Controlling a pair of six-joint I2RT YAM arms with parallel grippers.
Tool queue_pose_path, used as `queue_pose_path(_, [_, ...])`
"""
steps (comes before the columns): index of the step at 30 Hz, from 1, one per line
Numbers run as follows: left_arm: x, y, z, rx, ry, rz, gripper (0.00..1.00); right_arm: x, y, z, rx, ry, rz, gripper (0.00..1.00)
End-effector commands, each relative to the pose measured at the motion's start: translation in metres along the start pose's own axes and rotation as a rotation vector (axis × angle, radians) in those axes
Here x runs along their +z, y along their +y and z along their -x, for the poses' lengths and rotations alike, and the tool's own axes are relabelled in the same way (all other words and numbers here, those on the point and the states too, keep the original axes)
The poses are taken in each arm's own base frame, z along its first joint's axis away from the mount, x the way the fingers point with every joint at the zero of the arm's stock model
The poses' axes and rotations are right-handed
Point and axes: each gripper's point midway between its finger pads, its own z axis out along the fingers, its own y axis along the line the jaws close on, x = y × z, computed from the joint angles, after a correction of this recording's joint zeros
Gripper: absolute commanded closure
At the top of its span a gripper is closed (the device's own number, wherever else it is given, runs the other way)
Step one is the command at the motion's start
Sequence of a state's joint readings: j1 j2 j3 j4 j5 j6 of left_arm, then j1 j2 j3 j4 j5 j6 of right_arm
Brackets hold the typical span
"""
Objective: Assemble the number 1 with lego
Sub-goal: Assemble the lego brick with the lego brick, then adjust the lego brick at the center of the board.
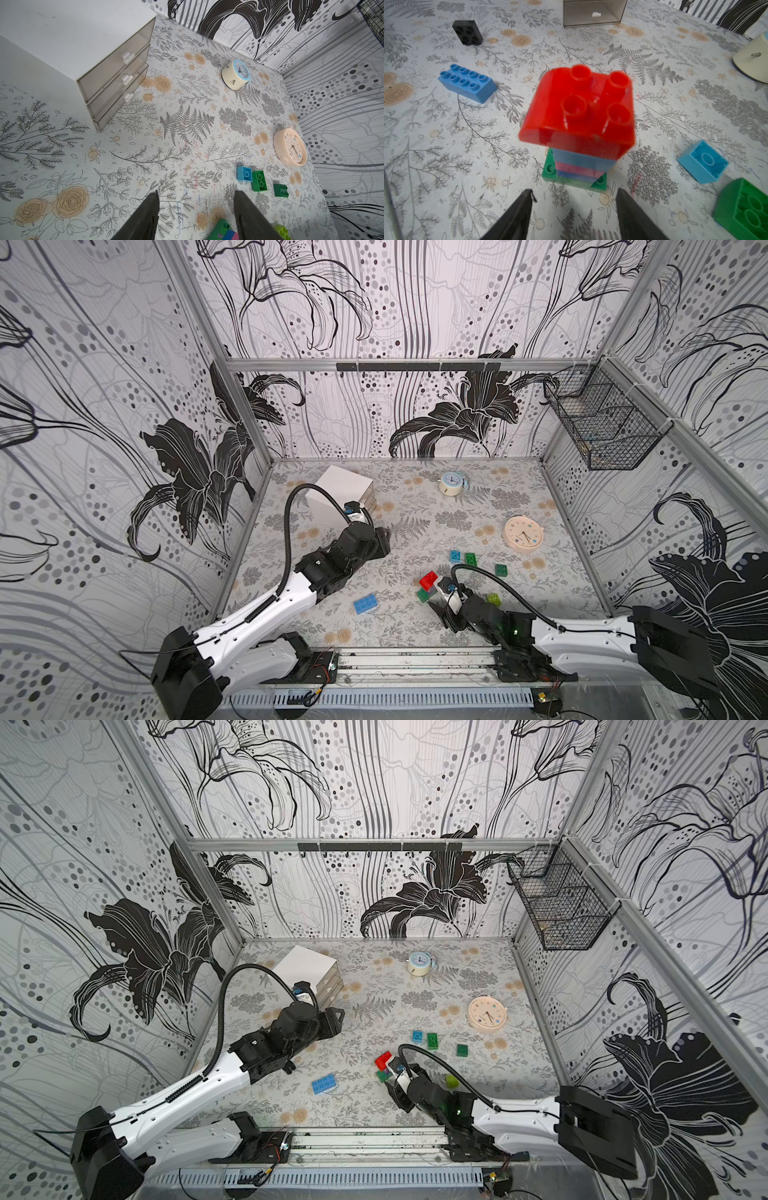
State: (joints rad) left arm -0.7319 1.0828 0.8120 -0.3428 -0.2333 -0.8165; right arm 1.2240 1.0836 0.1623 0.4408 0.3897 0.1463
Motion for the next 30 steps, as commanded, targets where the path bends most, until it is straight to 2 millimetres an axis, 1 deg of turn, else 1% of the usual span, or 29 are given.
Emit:
queue_pose_path(1, [-0.004,0.001,0.013,-0.045,-0.064,-0.007,0.39,0.004,0.004,0.027,0.024,-0.092,0.003,0.34])
queue_pose_path(9, [-0.007,0.004,0.013,-0.055,-0.072,-0.006,0.4,0.014,0.0,0.034,0.055,-0.108,0.003,0.37])
queue_pose_path(12, [-0.007,0.004,0.012,-0.056,-0.069,-0.006,0.4,0.016,-0.003,0.037,0.066,-0.113,0.012,0.4])
queue_pose_path(16, [-0.007,0.004,0.012,-0.056,-0.069,-0.007,0.4,0.019,-0.002,0.041,0.071,-0.114,0.033,0.46])
queue_pose_path(23, [-0.006,0.006,0.01,-0.055,-0.066,-0.006,0.41,0.024,-0.003,0.044,0.08,-0.114,0.038,0.53])
queue_pose_path(30, [-0.006,0.005,0.011,-0.046,-0.067,-0.005,0.41,0.029,-0.003,0.042,0.084,-0.104,0.041,0.59])
